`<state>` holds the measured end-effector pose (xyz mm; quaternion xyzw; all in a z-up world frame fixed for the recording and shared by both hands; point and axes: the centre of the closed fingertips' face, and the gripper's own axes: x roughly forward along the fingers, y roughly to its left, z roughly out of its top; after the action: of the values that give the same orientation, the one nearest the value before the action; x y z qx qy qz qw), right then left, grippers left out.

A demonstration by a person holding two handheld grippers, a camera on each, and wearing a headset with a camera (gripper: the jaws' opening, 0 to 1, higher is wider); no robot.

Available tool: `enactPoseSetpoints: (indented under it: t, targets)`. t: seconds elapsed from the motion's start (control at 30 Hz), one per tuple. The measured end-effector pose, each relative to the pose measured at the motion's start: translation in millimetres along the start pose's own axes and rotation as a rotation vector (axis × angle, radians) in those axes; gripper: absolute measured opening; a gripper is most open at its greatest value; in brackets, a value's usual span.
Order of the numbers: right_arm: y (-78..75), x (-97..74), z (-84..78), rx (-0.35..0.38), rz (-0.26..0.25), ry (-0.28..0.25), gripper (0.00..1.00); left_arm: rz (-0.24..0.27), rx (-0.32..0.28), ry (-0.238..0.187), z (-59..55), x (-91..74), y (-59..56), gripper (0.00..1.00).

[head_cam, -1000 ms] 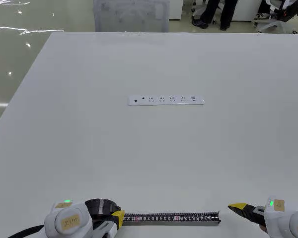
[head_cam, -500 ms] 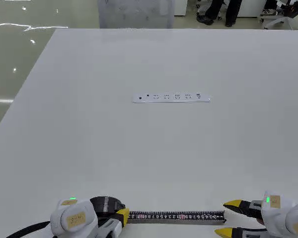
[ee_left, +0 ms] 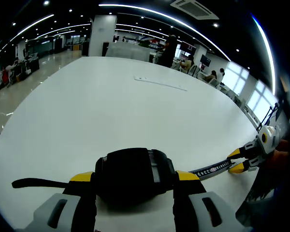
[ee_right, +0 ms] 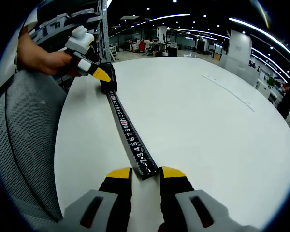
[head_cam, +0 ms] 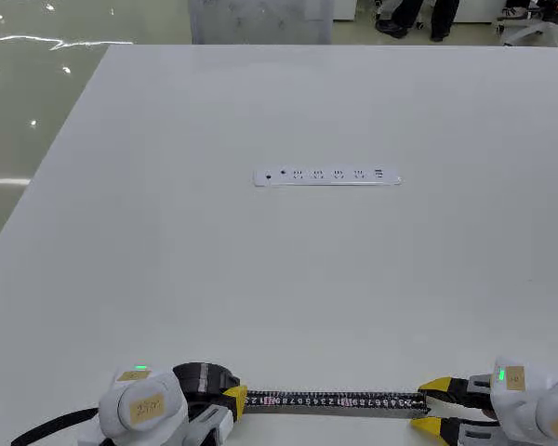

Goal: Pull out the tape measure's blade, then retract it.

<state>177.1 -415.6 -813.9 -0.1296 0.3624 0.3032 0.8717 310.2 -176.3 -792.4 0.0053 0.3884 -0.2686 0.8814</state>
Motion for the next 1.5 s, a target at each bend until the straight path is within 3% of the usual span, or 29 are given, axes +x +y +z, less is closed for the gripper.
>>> enactPoseSetpoints:
  t: [0.37,0.67,1.37,1.5]
  targets:
    - [-3.7,1.6,0.6,-0.015,-0.006,-0.013,0.15,0.005,0.000,0.004,-0.3,0.1,-0.4,0.62]
    - [-3.3,1.1,0.6,0.001,-0.011,-0.025,0.15,0.036,0.031,0.016,-2.0,1.8,-1.2,0.63]
    - [-5.4,0.9,2.4,-0.012,-0.010,-0.022,0.14,0.033,0.028,0.036,-2.8,1.8,0.5,0.61]
    - [-2.6,-0.3,10.2,-0.010,0.012,-0.060,0.14,0.030,0.022,0.041,-2.8,1.8,0.6,0.60]
